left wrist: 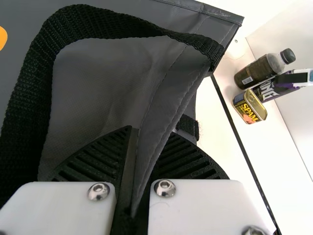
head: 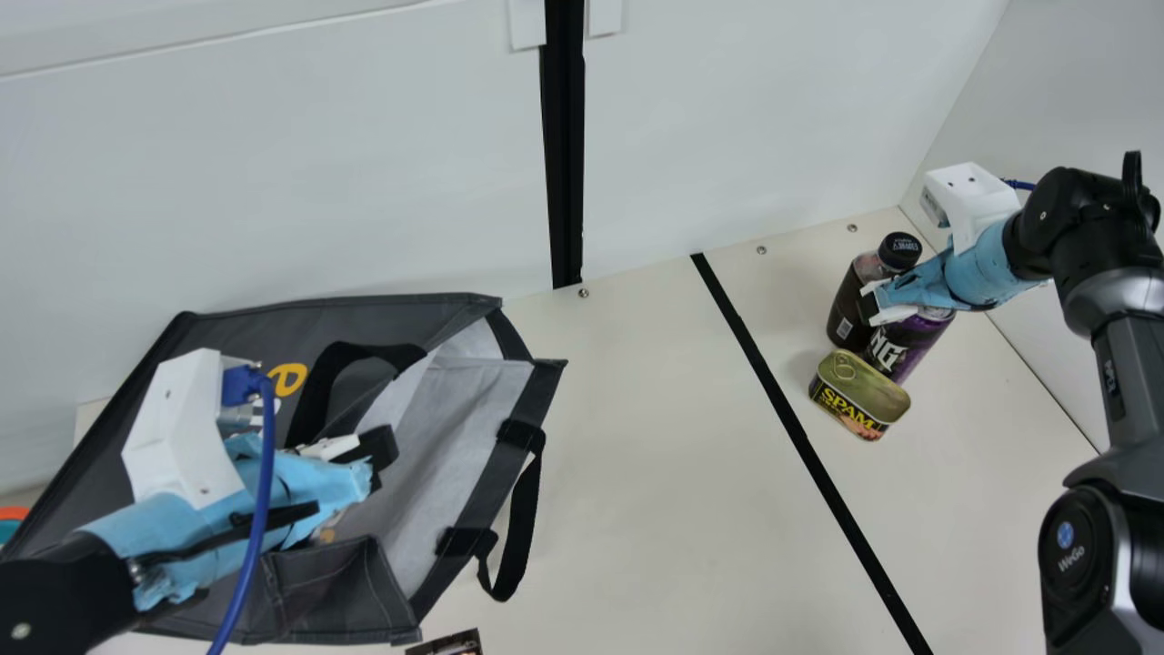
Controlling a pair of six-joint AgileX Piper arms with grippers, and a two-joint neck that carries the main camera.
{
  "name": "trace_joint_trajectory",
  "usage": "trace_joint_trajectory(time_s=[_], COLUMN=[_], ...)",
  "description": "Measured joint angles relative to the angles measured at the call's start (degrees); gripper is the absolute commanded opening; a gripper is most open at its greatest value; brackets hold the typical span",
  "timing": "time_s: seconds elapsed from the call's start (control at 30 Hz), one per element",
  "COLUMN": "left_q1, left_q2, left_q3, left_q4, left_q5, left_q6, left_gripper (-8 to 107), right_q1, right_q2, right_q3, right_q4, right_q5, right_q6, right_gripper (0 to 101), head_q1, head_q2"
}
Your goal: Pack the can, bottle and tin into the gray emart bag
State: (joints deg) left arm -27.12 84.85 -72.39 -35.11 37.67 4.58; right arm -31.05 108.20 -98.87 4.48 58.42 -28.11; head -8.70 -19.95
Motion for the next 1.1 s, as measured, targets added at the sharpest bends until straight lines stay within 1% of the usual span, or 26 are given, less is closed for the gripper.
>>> trace_joint_trajectory(time_s=[0.13,0.57,0.6,0.83,1.1], left_q1=[0.00,0.00,0.00,0.00,0.00], left_q2=[0.00,0.00,0.00,0.00,0.00], left_q3=[0.00,0.00,0.00,0.00,0.00], left_q4=[0.00,0.00,0.00,0.00,0.00], left_q5=[0.00,0.00,0.00,0.00,0.00], left_q6=[0.00,0.00,0.00,0.00,0.00], left_gripper=[10,10,10,10,10], right_q1=[0.15,0.71,0.74,1.01,1.55], right_q2=[0.79,1.78,1.78,0.86,-1.71], right_q3=[-0.06,-0.43,-0.47,-1.02,-1.40], right_q4=[-0.30,-0.64,-0.66,-0.94,-2.38], right_q5=[0.00,0.02,0.02,0.41,0.93], right_q6=[0.17,0.78,0.90,1.52,2.63], right_gripper=[91,4,0,0,0], head_q1=[0.00,0.00,0.00,0.00,0.00], head_q2=[0.00,0.00,0.00,0.09,0.00])
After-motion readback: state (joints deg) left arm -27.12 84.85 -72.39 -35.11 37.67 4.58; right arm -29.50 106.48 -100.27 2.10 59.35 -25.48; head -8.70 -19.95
